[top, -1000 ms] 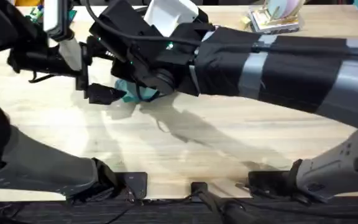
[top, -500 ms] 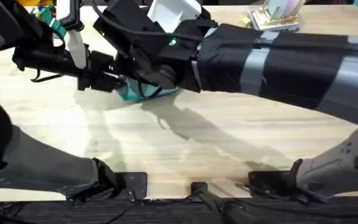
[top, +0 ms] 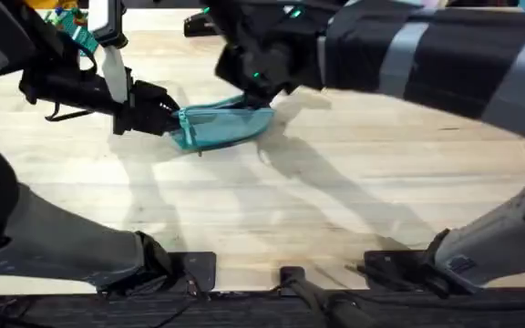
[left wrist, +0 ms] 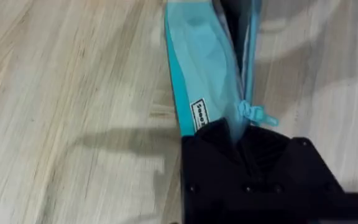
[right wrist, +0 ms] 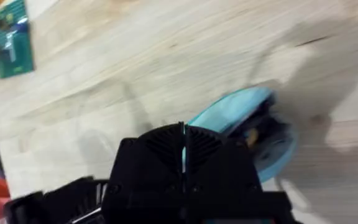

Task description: Unzip the bag, pick up the pens from the table one at a time and place them inside, then zip the bag closed.

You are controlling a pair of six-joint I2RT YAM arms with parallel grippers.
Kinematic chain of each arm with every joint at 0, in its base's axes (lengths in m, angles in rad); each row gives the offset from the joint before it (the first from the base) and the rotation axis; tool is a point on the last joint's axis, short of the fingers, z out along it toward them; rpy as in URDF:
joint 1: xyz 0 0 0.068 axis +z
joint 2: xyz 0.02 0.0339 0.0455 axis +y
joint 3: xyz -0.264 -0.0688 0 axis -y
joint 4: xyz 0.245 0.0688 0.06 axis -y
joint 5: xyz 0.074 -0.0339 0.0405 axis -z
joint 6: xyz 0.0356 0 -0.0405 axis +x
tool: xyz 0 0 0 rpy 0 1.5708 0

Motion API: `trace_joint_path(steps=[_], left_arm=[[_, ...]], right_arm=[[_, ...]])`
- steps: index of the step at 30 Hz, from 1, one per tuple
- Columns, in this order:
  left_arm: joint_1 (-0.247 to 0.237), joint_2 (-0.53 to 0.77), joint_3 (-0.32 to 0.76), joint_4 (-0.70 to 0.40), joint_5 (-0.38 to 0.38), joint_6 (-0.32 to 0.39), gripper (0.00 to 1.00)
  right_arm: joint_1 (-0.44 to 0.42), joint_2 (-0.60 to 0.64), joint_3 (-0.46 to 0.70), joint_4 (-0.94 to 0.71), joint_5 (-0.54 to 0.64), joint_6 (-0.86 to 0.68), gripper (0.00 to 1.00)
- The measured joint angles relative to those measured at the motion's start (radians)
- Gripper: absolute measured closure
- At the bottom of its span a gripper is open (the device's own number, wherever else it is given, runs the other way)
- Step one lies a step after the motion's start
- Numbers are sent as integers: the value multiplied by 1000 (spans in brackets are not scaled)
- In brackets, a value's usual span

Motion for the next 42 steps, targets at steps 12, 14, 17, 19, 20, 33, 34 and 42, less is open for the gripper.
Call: trace_joint_path(steps=[12,14,17,19,20,33,34,42], left_arm=[[0,0,0,0,-3,0,957],[0,0,0,0,-4,0,957],[0,0,0,0,-6,0,958],[0,0,0,0,-6,0,958],[0,0,0,0,-6,0,958],[0,0,0,0,-7,0,958],[0,0,0,0,-7,0,958],[0,0,0,0,-7,0,958]], right_arm=[[-71,-117,0,-38,-175,-318,971],[-69,-163,0,-47,-186,-402,972],[-69,-219,0,-98,-194,-500,971],[-69,-243,0,-139,-197,-547,972],[-68,-249,0,-155,-198,-566,971],[48,-257,0,-268,-200,-884,972],[59,-257,0,-268,-200,-898,943],[95,-257,0,-270,-200,-979,4]])
